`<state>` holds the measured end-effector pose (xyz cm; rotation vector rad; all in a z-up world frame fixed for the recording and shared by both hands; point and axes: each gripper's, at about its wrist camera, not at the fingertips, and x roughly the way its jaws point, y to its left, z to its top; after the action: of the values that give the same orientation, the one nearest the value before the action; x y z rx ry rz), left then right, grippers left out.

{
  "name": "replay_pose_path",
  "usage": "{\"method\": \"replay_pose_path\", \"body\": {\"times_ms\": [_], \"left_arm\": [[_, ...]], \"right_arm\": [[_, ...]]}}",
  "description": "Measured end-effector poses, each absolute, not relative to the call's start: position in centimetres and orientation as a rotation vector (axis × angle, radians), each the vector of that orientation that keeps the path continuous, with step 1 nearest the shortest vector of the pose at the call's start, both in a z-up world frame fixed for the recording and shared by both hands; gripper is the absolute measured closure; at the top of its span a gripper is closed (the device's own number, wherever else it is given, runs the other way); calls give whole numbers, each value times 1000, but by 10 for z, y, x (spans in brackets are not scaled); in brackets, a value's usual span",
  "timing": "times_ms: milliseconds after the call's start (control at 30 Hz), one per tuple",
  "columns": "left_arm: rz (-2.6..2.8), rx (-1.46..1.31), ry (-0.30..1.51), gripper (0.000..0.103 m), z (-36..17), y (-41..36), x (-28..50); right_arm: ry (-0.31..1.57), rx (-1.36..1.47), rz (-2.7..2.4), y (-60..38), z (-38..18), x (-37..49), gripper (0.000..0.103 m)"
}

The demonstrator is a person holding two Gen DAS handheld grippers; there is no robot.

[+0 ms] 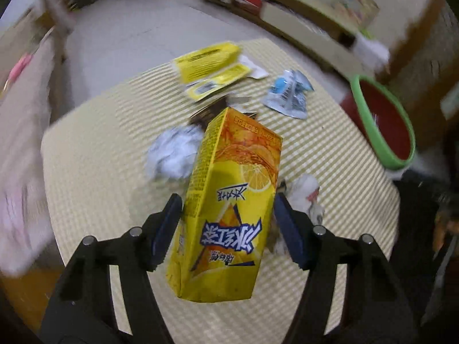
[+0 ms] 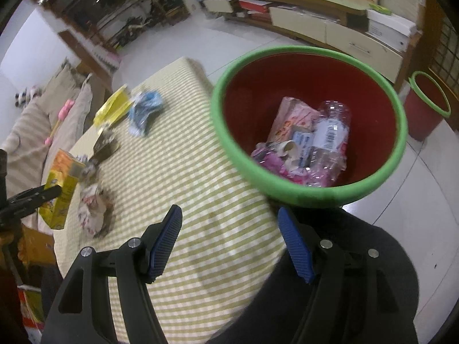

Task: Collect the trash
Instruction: 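Grasp the crumpled paper ball with the right tool while the left tool holds the snack bag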

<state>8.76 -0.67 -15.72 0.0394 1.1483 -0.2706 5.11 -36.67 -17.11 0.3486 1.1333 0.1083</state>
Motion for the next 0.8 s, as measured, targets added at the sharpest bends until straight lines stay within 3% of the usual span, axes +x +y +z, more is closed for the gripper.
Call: {"method": "replay_pose_path", "body": {"times_ms": [367, 800], "left_arm": [[-60, -327, 1119, 39, -168, 37, 8], [-57, -302, 987, 39, -129, 48, -8]], "right_arm": [[1133, 245, 336, -259, -152, 71, 36], [1185, 137, 443, -172, -156, 101, 32]]}}
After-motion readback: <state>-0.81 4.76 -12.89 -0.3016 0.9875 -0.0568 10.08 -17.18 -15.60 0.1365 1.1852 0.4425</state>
